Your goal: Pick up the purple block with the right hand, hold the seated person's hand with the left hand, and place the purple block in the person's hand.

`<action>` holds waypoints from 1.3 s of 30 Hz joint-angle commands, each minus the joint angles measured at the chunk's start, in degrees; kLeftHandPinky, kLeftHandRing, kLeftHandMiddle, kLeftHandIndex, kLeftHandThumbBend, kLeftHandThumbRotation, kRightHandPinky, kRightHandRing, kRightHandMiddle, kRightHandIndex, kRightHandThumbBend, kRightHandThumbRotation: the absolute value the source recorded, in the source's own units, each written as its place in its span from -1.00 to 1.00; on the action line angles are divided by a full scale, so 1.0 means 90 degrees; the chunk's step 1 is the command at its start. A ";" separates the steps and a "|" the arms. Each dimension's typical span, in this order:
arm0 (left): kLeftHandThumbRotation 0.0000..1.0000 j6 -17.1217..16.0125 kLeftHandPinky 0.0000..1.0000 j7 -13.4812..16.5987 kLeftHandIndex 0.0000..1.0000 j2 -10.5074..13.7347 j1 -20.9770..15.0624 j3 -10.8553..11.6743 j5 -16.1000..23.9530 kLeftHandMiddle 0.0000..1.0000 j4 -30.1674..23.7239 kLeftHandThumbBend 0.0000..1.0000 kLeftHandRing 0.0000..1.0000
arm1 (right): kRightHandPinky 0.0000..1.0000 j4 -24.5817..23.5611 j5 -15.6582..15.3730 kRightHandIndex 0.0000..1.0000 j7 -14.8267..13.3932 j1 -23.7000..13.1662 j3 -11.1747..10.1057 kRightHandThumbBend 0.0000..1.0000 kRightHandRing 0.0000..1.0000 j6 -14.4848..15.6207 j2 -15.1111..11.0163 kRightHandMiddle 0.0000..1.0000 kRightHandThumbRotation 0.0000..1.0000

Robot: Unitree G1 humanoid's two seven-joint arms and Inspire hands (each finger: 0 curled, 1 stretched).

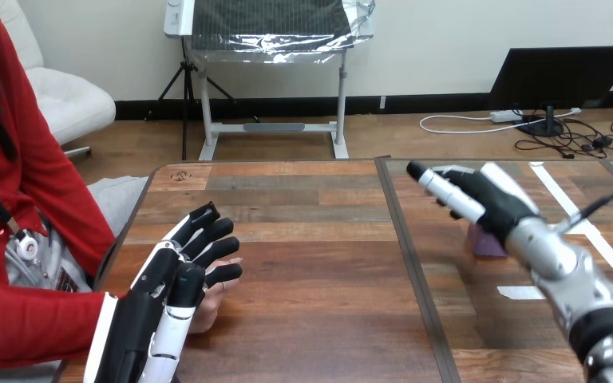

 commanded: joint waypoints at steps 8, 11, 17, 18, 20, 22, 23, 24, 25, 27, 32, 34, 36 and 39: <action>0.59 -0.0210 0.44 0.0010 0.68 -0.0265 -0.0358 0.0058 0.0191 0.63 -0.0137 0.18 0.60 | 0.50 0.0464 -0.0705 0.73 -0.0541 -0.2369 0.0308 0.49 0.72 0.0508 -0.0598 0.77 0.97; 0.58 -0.0218 0.45 -0.0009 0.68 -0.0256 -0.0365 0.0059 0.0166 0.63 -0.0133 0.18 0.60 | 0.50 0.0497 -0.0800 0.72 -0.0545 -0.2396 0.0361 0.44 0.73 0.0581 -0.0614 0.77 0.96; 0.56 -0.0196 0.47 -0.0018 0.68 -0.0248 -0.0374 0.0064 0.0140 0.63 -0.0146 0.21 0.61 | 0.52 0.0544 -0.0972 0.72 -0.0546 -0.2409 0.0436 0.41 0.76 0.0711 -0.0630 0.79 0.98; 0.55 -0.0193 0.47 -0.0019 0.68 -0.0247 -0.0375 0.0064 0.0136 0.64 -0.0147 0.22 0.61 | 0.53 0.0550 -0.0988 0.72 -0.0549 -0.2410 0.0434 0.41 0.76 0.0713 -0.0629 0.79 0.97; 0.54 -0.0192 0.47 -0.0018 0.68 -0.0247 -0.0379 0.0069 0.0138 0.64 -0.0146 0.23 0.61 | 0.54 0.0566 -0.1065 0.72 -0.0550 -0.2416 0.0479 0.40 0.77 0.0757 -0.0633 0.80 0.97; 0.54 -0.0189 0.47 -0.0014 0.68 -0.0246 -0.0382 0.0075 0.0147 0.64 -0.0143 0.24 0.61 | 0.55 0.0586 -0.1153 0.73 -0.0547 -0.2424 0.0529 0.39 0.78 0.0816 -0.0635 0.80 0.96; 0.53 -0.0188 0.47 -0.0011 0.68 -0.0245 -0.0383 0.0078 0.0153 0.64 -0.0142 0.25 0.61 | 0.56 0.0596 -0.1193 0.74 -0.0545 -0.2428 0.0553 0.39 0.78 0.0847 -0.0635 0.81 0.95; 0.53 -0.0186 0.47 -0.0009 0.67 -0.0244 -0.0384 0.0080 0.0157 0.64 -0.0142 0.25 0.61 | 0.57 0.0604 -0.1221 0.74 -0.0544 -0.2432 0.0569 0.39 0.78 0.0867 -0.0635 0.81 0.94; 0.53 -0.0181 0.47 -0.0010 0.67 -0.0243 -0.0383 0.0080 0.0154 0.64 -0.0147 0.25 0.61 | 0.57 0.0619 -0.1287 0.74 -0.0544 -0.2429 0.0626 0.39 0.78 0.0897 -0.0642 0.81 0.94; 0.53 -0.0171 0.47 -0.0014 0.67 -0.0242 -0.0384 0.0078 0.0141 0.64 -0.0153 0.26 0.61 | 0.57 0.0643 -0.1395 0.75 -0.0544 -0.2415 0.0716 0.40 0.76 0.0935 -0.0653 0.80 0.94; 0.52 -0.0165 0.48 -0.0055 0.67 -0.0225 -0.0387 0.0072 0.0083 0.64 -0.0154 0.27 0.61 | 0.45 0.0692 -0.1579 0.78 -0.0484 -0.2407 0.0847 0.51 0.66 0.1040 -0.0662 0.71 0.98; 0.52 -0.0165 0.49 -0.0077 0.68 -0.0212 -0.0385 0.0070 0.0065 0.64 -0.0158 0.27 0.61 | 0.42 0.0717 -0.1666 0.79 -0.0401 -0.2409 0.0923 0.53 0.64 0.1111 -0.0666 0.70 0.99; 0.51 -0.0157 0.49 -0.0079 0.68 -0.0210 -0.0381 0.0074 0.0068 0.64 -0.0167 0.27 0.62 | 0.40 0.0735 -0.1726 0.80 -0.0340 -0.2397 0.0971 0.55 0.64 0.1142 -0.0667 0.69 0.99; 0.51 -0.0142 0.49 -0.0076 0.68 -0.0214 -0.0373 0.0079 0.0076 0.64 -0.0183 0.26 0.62 | 0.44 0.0755 -0.1798 0.81 -0.0286 -0.2355 0.1028 0.55 0.67 0.1152 -0.0667 0.72 1.00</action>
